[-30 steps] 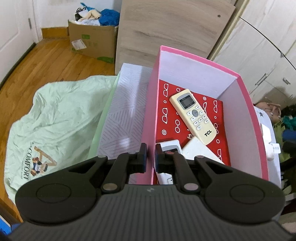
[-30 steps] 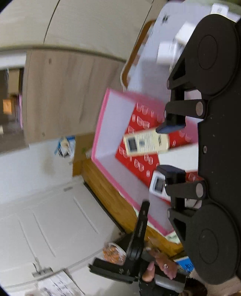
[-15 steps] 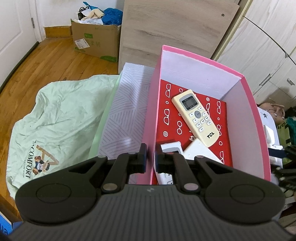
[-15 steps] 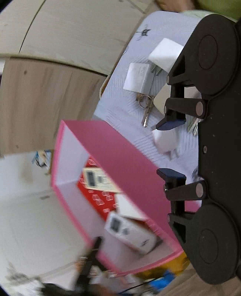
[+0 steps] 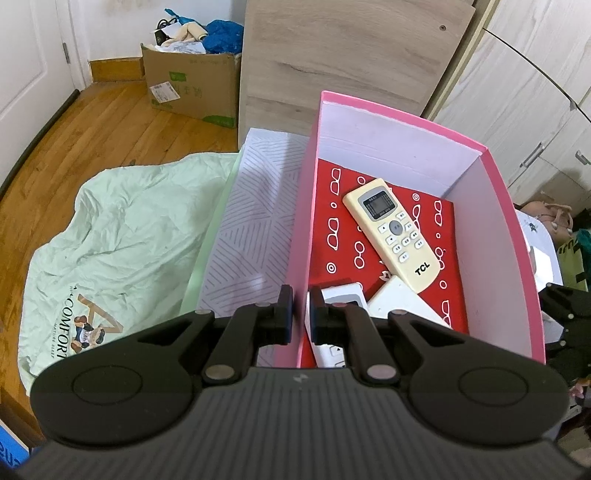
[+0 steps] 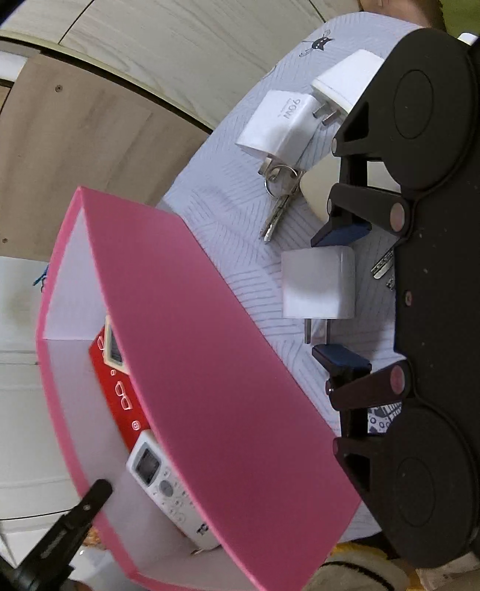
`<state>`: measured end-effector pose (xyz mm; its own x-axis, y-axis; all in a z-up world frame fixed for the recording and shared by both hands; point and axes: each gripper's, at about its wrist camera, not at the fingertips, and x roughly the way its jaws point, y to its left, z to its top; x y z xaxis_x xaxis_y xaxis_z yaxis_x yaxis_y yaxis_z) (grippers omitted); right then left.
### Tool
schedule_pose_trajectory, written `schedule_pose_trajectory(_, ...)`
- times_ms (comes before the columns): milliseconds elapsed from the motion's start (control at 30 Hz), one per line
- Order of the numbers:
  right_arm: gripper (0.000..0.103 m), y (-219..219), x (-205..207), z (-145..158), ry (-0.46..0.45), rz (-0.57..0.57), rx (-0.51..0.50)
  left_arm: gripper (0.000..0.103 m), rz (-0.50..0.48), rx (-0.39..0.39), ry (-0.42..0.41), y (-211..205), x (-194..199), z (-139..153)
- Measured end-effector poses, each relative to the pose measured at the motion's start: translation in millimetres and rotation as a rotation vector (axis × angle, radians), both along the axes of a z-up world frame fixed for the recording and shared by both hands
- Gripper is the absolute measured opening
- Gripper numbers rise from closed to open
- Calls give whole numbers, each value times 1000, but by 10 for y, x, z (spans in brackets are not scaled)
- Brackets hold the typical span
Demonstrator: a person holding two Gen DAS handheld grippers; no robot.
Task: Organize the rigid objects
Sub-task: 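Grasp the white charger cube with the right gripper and lift it, then lower the charger cube into the pink box and open the right gripper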
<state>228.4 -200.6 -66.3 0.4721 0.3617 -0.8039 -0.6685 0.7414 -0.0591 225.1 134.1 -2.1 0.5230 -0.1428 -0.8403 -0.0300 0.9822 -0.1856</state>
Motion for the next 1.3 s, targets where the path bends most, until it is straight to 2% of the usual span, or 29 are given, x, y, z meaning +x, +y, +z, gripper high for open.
schedule_pose_trajectory(133, 61, 55, 109, -31, 23, -47, 42, 8, 5, -10, 4, 5, 1, 7)
schedule_pose_trajectory(233, 60, 55, 147, 6, 43, -87, 30, 8, 3, -9, 2, 11, 2, 6)
schedule_pose_trajectory(367, 60, 24, 83, 124, 0, -117, 39, 8, 5, -16, 4, 10, 4, 9)
schedule_pose_trajectory(567, 60, -120, -16, 482, -86, -163, 130, 8, 6, -19, 3, 21, 5, 11)
schedule_pose_trajectory(700, 60, -171, -110, 826, -149, -192, 236, 8, 5, -13, 3, 19, 12, 14)
schedule_pose_trajectory(800, 60, -107, -212, 1070, -200, -171, 319, 8, 7, -16, 3, 20, 9, 10)
schedule_pose_trajectory(933, 60, 98, -380, 1272, -232, -73, 408, 8, 12, -19, 4, 28, -1, 10)
schedule_pose_trajectory(1067, 60, 448, -429, 1213, -209, 24, 345, 8, 20, -21, 4, 38, -10, 10)
schedule_pose_trajectory(1200, 60, 749, -397, 1054, -209, 75, 212, 8, 24, -28, 7, 55, -12, 13)
schedule_pose_trajectory(1300, 60, 885, -360, 929, -207, 73, 104, 8, 25, -34, 9, 68, -9, 12)
